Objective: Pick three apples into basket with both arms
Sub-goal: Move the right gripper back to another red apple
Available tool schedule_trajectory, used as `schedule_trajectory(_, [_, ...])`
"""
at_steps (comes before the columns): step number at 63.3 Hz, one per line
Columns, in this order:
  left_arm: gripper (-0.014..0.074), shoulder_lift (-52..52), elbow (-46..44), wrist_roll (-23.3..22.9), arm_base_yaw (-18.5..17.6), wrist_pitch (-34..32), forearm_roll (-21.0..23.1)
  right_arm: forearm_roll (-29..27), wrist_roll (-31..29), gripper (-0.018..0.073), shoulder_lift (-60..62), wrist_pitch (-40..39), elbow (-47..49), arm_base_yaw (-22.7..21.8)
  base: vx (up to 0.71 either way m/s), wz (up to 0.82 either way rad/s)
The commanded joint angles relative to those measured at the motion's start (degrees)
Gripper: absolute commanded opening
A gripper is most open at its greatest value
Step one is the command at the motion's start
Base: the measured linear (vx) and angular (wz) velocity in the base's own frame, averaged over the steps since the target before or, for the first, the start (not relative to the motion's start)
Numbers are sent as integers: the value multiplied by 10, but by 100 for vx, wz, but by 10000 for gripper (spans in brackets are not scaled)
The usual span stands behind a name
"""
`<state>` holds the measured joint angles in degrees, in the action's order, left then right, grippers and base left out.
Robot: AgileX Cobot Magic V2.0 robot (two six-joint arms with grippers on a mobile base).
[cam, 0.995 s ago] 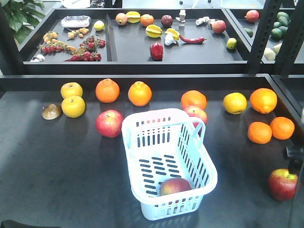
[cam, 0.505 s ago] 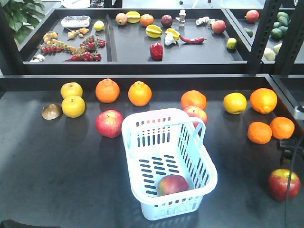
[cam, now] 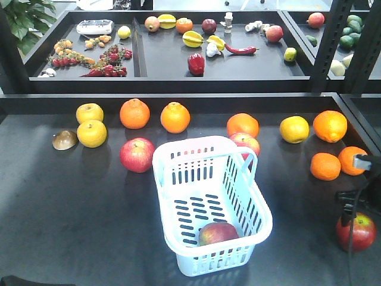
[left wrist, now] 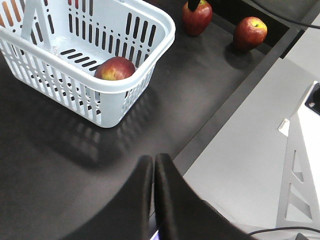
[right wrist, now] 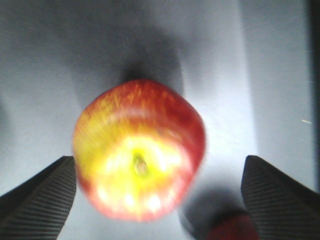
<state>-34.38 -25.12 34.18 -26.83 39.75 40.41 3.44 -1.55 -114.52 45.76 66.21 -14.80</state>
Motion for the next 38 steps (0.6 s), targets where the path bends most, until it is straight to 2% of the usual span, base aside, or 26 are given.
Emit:
schedule_trajectory(1, [-6, 0, -13, -1, -2, -28, 18, 4, -6, 619, 10, -14, 15, -1, 0, 0])
schedule_trajectory(8, [-6, 0, -13, -1, -2, -28, 18, -3, -9, 605, -6, -16, 15, -1, 0, 0])
schedule_trajectory(18, [-6, 0, -13, -1, -2, -28, 18, -30, -51, 545, -14, -18, 15, -1, 0, 0])
schedule_trajectory(25, [-6, 0, -13, -1, -2, -28, 18, -45, -59, 440, -10, -16, 15, -1, 0, 0])
schedule_trajectory(31, [-6, 0, -13, -1, -2, -29, 18, -61, -70, 306, 2, -11, 15, -1, 0, 0])
schedule_trajectory(38, [-6, 0, -13, -1, -2, -31, 18, -97, -110, 143, 38, -3, 15, -1, 0, 0])
